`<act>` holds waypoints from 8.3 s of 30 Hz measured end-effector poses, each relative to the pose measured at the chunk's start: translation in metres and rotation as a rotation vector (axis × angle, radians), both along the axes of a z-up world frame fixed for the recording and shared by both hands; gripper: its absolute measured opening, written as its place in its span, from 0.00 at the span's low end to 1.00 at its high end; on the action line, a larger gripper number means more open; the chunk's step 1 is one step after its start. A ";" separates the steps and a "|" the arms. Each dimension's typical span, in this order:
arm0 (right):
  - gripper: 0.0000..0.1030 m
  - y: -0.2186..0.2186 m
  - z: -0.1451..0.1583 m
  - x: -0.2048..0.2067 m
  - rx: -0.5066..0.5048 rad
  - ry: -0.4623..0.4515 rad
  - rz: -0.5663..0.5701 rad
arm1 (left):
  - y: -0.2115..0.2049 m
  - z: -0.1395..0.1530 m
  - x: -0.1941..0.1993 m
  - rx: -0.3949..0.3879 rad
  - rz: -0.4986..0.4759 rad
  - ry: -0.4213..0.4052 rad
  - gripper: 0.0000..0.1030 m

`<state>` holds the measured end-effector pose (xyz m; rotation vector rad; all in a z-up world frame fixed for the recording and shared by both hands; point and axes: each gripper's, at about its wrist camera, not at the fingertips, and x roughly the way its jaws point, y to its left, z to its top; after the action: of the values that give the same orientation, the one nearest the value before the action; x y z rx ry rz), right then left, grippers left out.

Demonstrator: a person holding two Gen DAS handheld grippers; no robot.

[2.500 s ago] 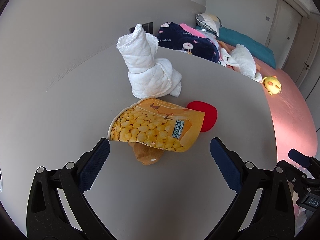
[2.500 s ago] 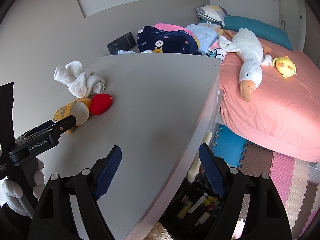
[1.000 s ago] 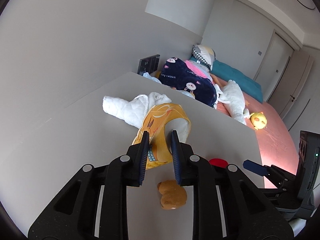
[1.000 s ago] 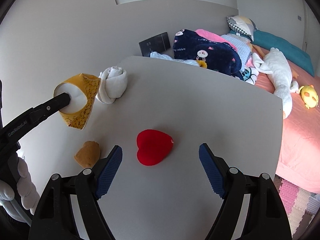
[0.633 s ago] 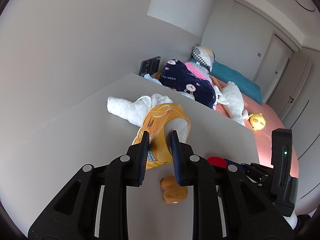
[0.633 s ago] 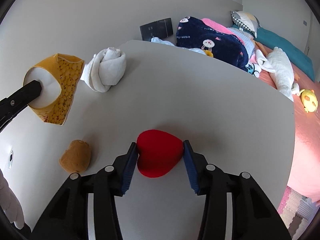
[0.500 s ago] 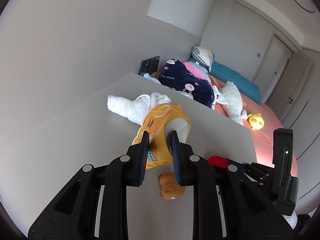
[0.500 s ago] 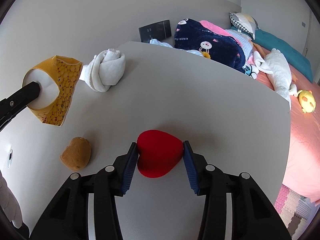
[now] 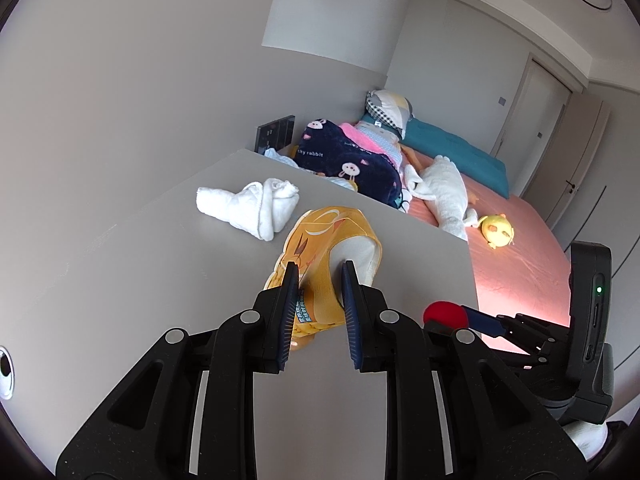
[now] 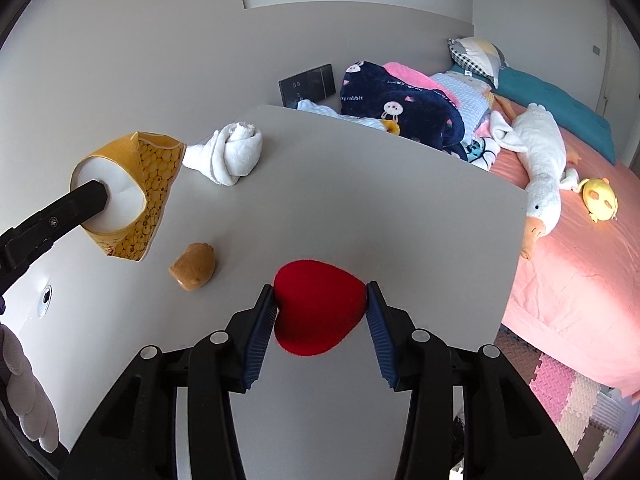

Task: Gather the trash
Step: 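Carry the snack bag and red heart down to the black bin, then open both tools over the bin to release bag and heart, then move both open tools back over the desk toward the brown toy, then grasp the brown bread toy with the left tool, then grasp the rolled white towel with the right tool while the left holds the bread, then carry the bread toy and white towel down to the black bin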

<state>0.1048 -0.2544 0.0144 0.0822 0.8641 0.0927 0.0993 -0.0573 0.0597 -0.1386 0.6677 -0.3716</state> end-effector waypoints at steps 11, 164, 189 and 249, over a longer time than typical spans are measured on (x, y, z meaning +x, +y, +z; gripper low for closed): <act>0.46 -0.019 0.018 -0.058 0.002 -0.026 -0.014 | -0.027 0.006 -0.046 -0.006 -0.045 0.009 0.21; 0.74 -0.013 -0.024 0.051 0.176 0.023 -0.047 | 0.017 -0.078 0.064 0.193 0.218 0.185 0.40; 0.80 0.069 -0.024 0.183 0.231 -0.016 0.066 | 0.101 -0.069 0.094 0.176 0.497 0.151 0.40; 0.37 -0.014 0.053 0.030 0.153 -0.126 -0.056 | 0.032 -0.025 0.008 0.167 0.379 0.112 0.40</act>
<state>0.1348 -0.2680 0.0678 0.2411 0.7274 0.1107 0.1069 -0.0251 0.0343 -0.1245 0.7621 0.0568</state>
